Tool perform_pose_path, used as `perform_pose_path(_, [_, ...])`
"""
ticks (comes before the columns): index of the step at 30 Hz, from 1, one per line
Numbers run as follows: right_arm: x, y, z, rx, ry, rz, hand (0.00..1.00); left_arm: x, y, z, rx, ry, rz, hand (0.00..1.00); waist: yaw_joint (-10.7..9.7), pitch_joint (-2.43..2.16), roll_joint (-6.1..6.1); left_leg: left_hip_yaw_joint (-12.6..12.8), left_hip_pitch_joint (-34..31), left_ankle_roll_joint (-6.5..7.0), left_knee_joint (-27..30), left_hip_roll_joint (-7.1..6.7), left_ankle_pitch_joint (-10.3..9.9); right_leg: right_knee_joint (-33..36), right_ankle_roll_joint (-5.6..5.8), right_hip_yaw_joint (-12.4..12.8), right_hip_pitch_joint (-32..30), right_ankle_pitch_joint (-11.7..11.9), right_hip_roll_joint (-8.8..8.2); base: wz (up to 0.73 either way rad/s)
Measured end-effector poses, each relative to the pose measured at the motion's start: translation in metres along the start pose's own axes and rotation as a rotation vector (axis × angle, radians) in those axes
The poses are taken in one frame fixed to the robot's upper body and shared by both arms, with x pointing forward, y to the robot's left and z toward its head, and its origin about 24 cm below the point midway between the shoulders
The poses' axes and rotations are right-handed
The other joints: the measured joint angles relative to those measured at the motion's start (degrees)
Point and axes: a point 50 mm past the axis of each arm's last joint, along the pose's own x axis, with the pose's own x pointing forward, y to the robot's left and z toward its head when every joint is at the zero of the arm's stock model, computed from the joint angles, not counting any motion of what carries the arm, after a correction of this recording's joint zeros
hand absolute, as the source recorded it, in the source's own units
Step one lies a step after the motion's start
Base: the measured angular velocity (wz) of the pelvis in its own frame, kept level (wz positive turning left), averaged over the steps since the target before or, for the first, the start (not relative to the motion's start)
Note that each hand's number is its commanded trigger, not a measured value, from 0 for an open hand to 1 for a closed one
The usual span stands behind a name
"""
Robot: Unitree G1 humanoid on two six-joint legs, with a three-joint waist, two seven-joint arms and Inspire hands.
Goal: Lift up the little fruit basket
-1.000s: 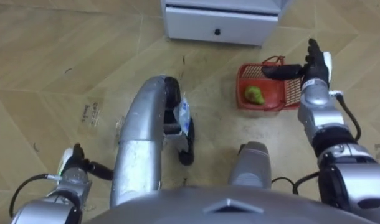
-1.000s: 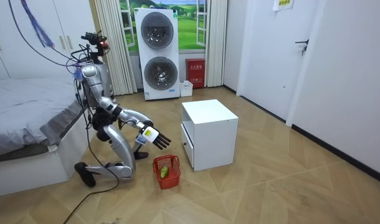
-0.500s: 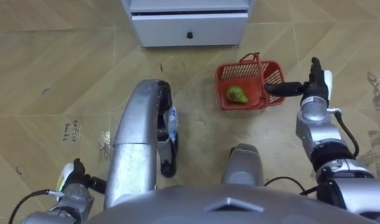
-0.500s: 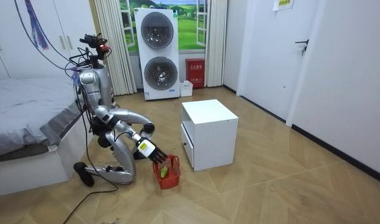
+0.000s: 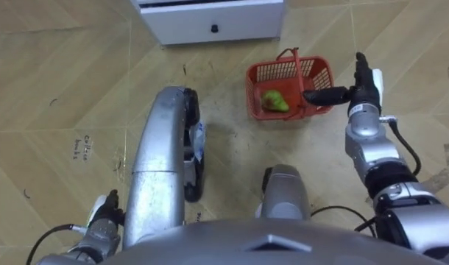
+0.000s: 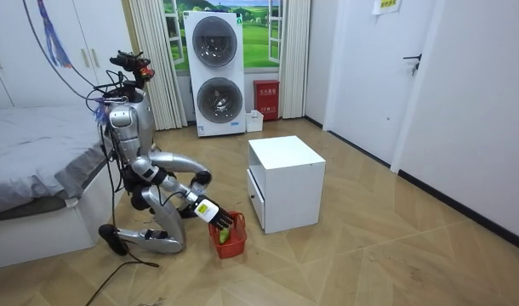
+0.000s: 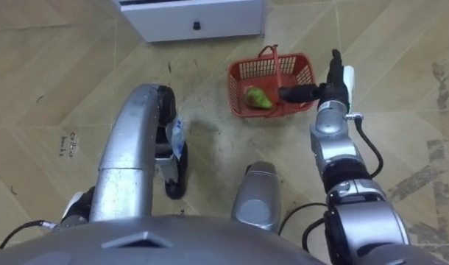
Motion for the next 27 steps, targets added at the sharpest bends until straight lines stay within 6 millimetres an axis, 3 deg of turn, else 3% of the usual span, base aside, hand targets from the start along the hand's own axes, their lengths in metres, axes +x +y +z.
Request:
perform_pose_path(1, [0.002, 0.001, 0.005, 0.002, -0.013, 0.004, 0.00, 0.000, -0.001, 0.001, 0.015, -0.005, -0.005, 0.00, 0.3, 0.24, 0.46, 0.0, -0.2, -0.03, 0.0, 0.00, 0.0, 0.2, 0.01, -0.1, -0.2, 0.0, -0.02, 0.07])
perform_pose_path(4, [0.005, 0.003, 0.017, 0.006, -0.044, 0.017, 0.00, 0.000, -0.002, 0.004, 0.031, -0.012, -0.012, 0.00, 1.6, 0.32, 1.24, 0.2, -0.7, -0.44, -0.2, 0.13, -0.2, 0.8, -0.07, 0.6, -1.3, -0.1, -0.20, -0.03])
perform_pose_path(7, [0.005, 0.006, 0.020, -0.008, -0.053, 0.030, 0.00, 0.000, -0.002, 0.003, 0.031, -0.008, -0.022, 0.00, 2.8, 0.30, 1.74, 0.6, -0.7, -0.46, -0.4, 0.23, -0.2, 1.0, -0.07, 1.1, -1.8, -0.1, -0.28, -0.02])
perform_pose_path(12, [0.006, 0.003, 0.019, -0.017, -0.053, 0.032, 0.00, -0.001, -0.004, -0.002, 0.034, 0.012, -0.039, 0.00, 3.2, 0.42, 2.60, 0.7, -0.9, -0.51, -0.4, 0.49, -0.2, 1.0, -0.06, 1.0, -2.0, -0.1, -0.33, 0.00])
perform_pose_path(17, [0.007, -0.002, 0.021, -0.054, -0.065, 0.029, 0.00, 0.000, -0.004, -0.001, 0.033, 0.009, -0.054, 0.00, 3.5, 0.41, 2.66, 1.4, -1.2, -0.53, -0.6, 1.26, -0.2, 1.3, -0.05, 1.3, -2.8, -0.2, -0.37, -0.01])
perform_pose_path(27, [0.007, -0.002, 0.020, -0.057, -0.063, 0.032, 0.00, -0.001, -0.006, -0.003, 0.036, 0.021, -0.078, 0.00, 4.2, 0.49, 2.52, 2.3, -0.9, -0.46, -0.9, 1.22, -0.1, 1.4, 0.13, 1.5, -2.7, -0.3, -1.30, 0.01])
